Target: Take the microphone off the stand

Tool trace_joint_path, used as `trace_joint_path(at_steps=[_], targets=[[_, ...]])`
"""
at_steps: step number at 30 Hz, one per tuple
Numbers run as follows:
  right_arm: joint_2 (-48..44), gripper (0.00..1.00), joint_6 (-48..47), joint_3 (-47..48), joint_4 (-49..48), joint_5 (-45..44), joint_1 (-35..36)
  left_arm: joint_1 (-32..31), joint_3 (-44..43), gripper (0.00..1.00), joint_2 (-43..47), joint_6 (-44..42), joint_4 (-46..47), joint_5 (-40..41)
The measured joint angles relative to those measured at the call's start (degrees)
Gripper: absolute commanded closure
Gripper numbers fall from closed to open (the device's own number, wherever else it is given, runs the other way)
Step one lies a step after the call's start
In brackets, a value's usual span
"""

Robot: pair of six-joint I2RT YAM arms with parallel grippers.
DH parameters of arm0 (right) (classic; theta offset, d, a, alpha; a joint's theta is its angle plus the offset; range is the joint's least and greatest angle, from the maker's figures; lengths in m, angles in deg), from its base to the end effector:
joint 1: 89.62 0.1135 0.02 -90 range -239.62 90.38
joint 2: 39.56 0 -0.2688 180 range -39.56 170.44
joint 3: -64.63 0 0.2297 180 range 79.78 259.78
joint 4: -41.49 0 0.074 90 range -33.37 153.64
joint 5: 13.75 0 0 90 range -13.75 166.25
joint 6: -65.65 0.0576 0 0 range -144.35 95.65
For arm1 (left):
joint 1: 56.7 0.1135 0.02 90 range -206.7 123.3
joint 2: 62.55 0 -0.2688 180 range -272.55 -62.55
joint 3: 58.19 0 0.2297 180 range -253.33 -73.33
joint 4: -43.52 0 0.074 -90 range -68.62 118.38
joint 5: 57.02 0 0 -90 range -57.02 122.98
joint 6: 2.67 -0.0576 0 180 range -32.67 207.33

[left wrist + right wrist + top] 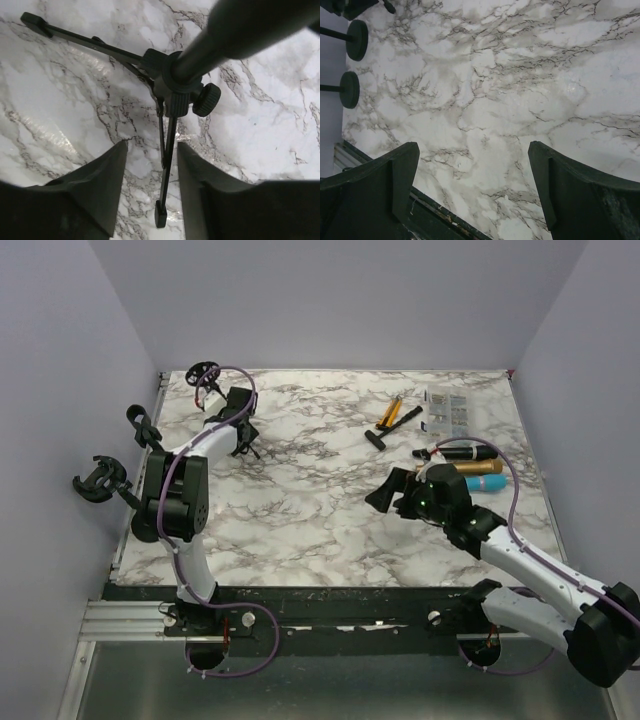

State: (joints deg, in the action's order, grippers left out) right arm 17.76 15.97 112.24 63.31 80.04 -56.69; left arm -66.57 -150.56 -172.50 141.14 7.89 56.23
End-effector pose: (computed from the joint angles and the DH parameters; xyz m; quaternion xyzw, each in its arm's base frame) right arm 0.1770 0.1192 0.2323 0.0401 0.8714 0.3144 0.3745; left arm 0.4046 -0.0473 0.1951 -0.4067 0.8382 -0.0006 0.3635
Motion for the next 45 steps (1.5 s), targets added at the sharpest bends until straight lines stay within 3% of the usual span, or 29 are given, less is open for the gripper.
trace_joint_path(at_steps=[4,7,13,20,24,33,40,45], targets=[[-2.62,0.0,0.02,0.0,0.02,-0.33,0.0,-0.02,3.74,0.27,3.41,-0.44,1.09,-0.02],[-3.02,0.0,0.15,-0.15,0.02,-0.37,0.0,-0.2,6.38,0.22,6.71,-0.74,1.7,-0.17],[-2.95,0.0,0.17,-0.74,0.07,-0.42,0.0,-1.09,11.32,0.21,13.6,-1.27,2.8,-4.39],[-2.99,0.0,-0.48,-0.72,1.16,-1.6,0.0,-4.72,23.74,0.23,25.97,-0.04,6.23,-16.17],[-3.65,0.0,-2.21,0.35,5.11,-4.66,0.02,-6.03,26.58,0.23,34.34,-2.05,6.08,-23.74],[-11.34,0.0,-6.32,7.21,14.75,-15.78,0.0,-6.01,27.43,0.19,63.12,-14.03,9.07,-37.11],[-19.89,0.0,-6.49,11.19,20.09,-22.58,0.0,-6.01,27.96,0.1,75.97,-25.81,11.45,-42.27],[-27.78,0.0,-8.55,14.21,20.94,-23.61,0.0,-6.01,32.5,0.07,84.46,-27.61,15.72,-42.58]])
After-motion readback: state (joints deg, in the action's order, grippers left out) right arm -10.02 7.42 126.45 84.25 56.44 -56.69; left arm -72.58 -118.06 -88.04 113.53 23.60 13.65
